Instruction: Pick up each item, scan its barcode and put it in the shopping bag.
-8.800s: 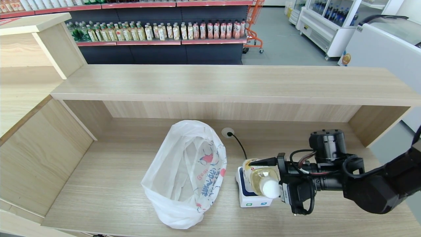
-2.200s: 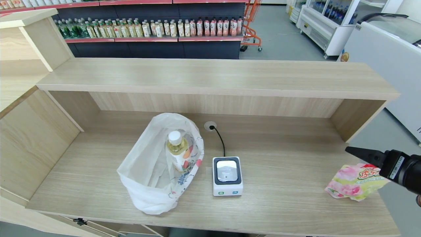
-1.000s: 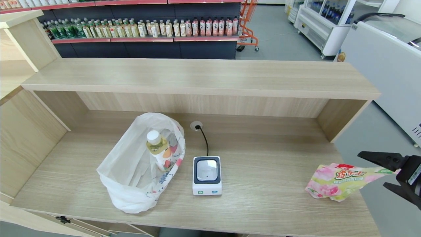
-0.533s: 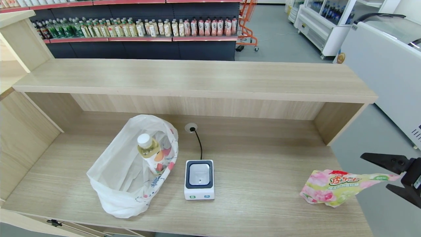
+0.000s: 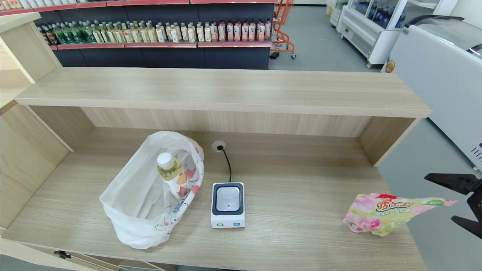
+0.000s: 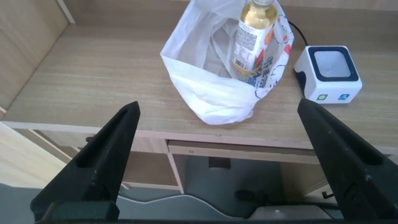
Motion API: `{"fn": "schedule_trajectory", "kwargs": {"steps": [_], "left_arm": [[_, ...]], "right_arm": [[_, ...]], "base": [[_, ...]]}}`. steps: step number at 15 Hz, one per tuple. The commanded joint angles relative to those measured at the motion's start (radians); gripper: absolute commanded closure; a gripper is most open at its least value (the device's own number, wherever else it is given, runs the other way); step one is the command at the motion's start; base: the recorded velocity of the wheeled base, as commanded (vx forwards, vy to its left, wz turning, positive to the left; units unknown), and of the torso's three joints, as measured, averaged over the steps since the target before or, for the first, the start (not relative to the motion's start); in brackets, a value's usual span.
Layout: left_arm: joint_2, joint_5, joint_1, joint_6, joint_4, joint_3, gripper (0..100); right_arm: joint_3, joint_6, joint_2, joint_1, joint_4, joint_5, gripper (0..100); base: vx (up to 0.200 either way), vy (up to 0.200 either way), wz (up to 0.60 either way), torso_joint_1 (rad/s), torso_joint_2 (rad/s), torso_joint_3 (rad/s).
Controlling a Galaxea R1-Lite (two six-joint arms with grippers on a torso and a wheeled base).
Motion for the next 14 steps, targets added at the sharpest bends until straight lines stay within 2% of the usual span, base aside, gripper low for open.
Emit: {"fn": "schedule_trajectory", "kwargs": {"steps": [1, 8, 14], "left_arm": [[0.002, 0.0, 0.001, 0.0, -0.001, 0.0, 0], [0.002, 0.002, 0.001, 0.0, -0.001, 0.0, 0], [0.002, 0.0, 0.001, 0.0, -0.001, 0.0, 0]], "right_arm": [[-0.001, 0.021, 0.029, -0.006, 0.0, -0.002, 0], [-0.027, 0.033, 0.196, -0.118, -0.011, -0.001, 0], [-0.021, 0.038, 0.377, -0.157, -0.133, 0.006, 0]], "base": [[0.0, 0.0, 0.0, 0.0, 0.0, 0.0], [0.0, 0.0, 0.0, 0.0, 0.0, 0.0], [0.0, 0.0, 0.0, 0.0, 0.0, 0.0]]}}
